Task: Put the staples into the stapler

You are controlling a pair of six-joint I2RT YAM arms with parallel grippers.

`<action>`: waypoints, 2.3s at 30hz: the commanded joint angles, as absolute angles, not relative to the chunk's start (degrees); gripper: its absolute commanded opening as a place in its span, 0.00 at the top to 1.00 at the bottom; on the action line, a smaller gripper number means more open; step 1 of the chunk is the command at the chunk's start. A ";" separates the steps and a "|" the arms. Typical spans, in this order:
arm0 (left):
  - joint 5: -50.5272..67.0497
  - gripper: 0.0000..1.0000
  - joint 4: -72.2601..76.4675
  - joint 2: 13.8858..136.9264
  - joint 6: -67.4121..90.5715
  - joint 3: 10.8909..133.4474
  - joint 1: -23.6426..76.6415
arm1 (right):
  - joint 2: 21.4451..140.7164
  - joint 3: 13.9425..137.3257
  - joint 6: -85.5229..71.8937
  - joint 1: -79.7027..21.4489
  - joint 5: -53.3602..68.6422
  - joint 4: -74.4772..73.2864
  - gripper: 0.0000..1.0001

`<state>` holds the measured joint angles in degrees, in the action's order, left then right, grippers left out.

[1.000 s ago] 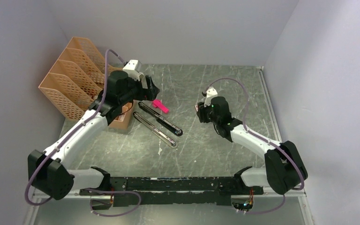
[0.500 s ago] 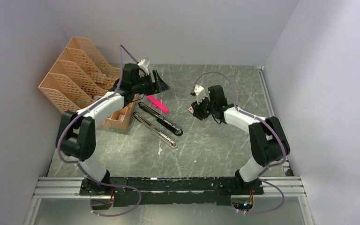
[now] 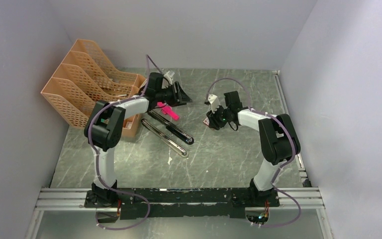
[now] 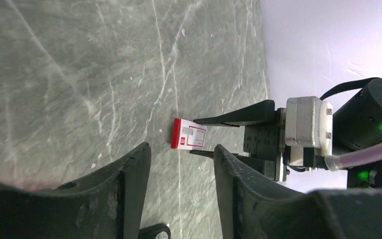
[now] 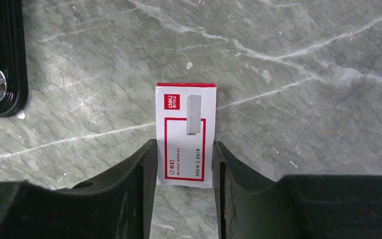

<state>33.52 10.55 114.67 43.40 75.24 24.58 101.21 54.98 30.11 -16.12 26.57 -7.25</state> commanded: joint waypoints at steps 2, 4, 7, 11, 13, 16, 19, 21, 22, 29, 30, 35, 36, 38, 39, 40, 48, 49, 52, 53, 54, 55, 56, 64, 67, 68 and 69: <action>40.44 0.53 16.89 121.23 45.94 80.23 26.28 | 102.62 55.87 32.61 -15.38 28.62 -7.57 0.80; 41.61 0.58 17.30 123.23 45.88 81.31 26.89 | 102.95 55.95 32.97 -15.39 28.50 -7.83 0.80; 41.45 0.64 18.33 124.29 45.25 81.29 27.79 | 103.21 56.46 33.30 -15.34 28.68 -8.39 0.80; 41.71 0.68 18.22 125.70 44.74 82.20 28.64 | 103.39 56.43 33.61 -15.34 29.21 -8.47 0.80; 41.62 0.67 18.02 126.38 44.65 82.24 29.22 | 103.53 56.63 33.81 -15.30 29.35 -8.84 0.80; 41.04 0.65 18.31 126.86 44.54 81.57 30.27 | 103.84 56.88 33.92 -15.34 29.44 -9.05 0.80; 39.97 0.64 19.47 127.07 45.50 80.28 31.16 | 104.12 57.12 33.63 -15.36 29.67 -9.15 0.80; 40.00 0.65 21.21 127.47 47.04 79.24 31.18 | 104.11 57.13 33.49 -15.37 30.09 -9.14 0.80; 40.11 0.65 21.79 127.77 47.67 79.04 31.20 | 104.15 57.13 33.49 -15.35 30.06 -9.22 0.80; 40.82 0.62 21.21 129.76 47.39 80.33 31.96 | 105.01 57.11 33.73 -15.30 30.33 -10.01 0.79; 40.47 0.61 20.86 129.81 47.11 80.33 32.07 | 105.10 57.10 33.75 -15.31 30.37 -10.07 0.79; 40.65 0.61 21.21 130.38 47.47 80.16 32.20 | 105.21 57.13 33.75 -15.31 30.67 -10.18 0.78; 40.57 0.61 20.99 130.52 47.35 80.28 32.38 | 105.28 57.12 33.75 -15.31 30.67 -10.15 0.78; 40.44 0.61 20.35 130.92 46.97 80.77 32.74 | 105.24 57.13 33.67 -15.31 30.82 -10.11 0.78; 40.39 0.62 19.98 131.23 46.86 81.08 32.90 | 105.22 57.08 33.66 -15.40 30.91 -10.11 0.78; 40.34 0.63 19.80 131.46 46.92 81.36 32.95 | 105.21 57.12 33.66 -15.41 30.93 -10.06 0.78; 40.24 0.63 19.69 132.77 47.20 81.81 33.64 | 105.54 58.88 33.66 -15.38 31.03 -10.37 0.78; 40.27 0.63 19.61 132.87 47.15 81.94 33.73 | 105.62 58.95 33.66 -15.38 31.10 -10.44 0.78; 40.53 0.64 19.72 133.08 47.11 82.15 33.90 | 105.73 59.04 33.66 -15.41 31.12 -10.55 0.78; 40.55 0.64 19.77 133.05 47.03 82.22 34.00 | 105.73 59.06 33.66 -15.38 31.20 -10.55 0.78; 40.63 0.64 19.82 133.14 46.98 82.33 34.13 | 105.73 59.02 33.66 -15.43 31.19 -10.55 0.78; 40.70 0.64 19.78 133.22 46.87 82.46 34.30 | 105.73 59.01 33.66 -15.43 31.20 -10.50 0.77; 40.85 0.65 19.66 133.21 46.71 82.59 34.48 | 105.73 58.98 33.66 -15.41 31.20 -10.46 0.77; 39.95 0.67 18.44 132.08 44.64 82.70 36.11 | 106.25 59.24 33.74 -15.50 31.03 -11.02 0.77; 39.71 0.69 18.28 131.72 44.37 82.58 36.29 | 106.04 59.09 33.67 -15.55 31.11 -10.71 0.77; 39.58 0.69 17.93 131.74 44.05 82.80 36.47 | 106.00 58.99 33.59 -15.57 31.11 -10.58 0.77; 39.49 0.70 17.52 131.68 43.75 83.12 36.66 | 105.99 58.98 33.58 -15.56 31.16 -10.55 0.77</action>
<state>38.76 18.44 132.31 45.41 81.03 34.09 104.64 58.28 33.34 -15.59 30.44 -10.20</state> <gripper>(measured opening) 0.311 0.432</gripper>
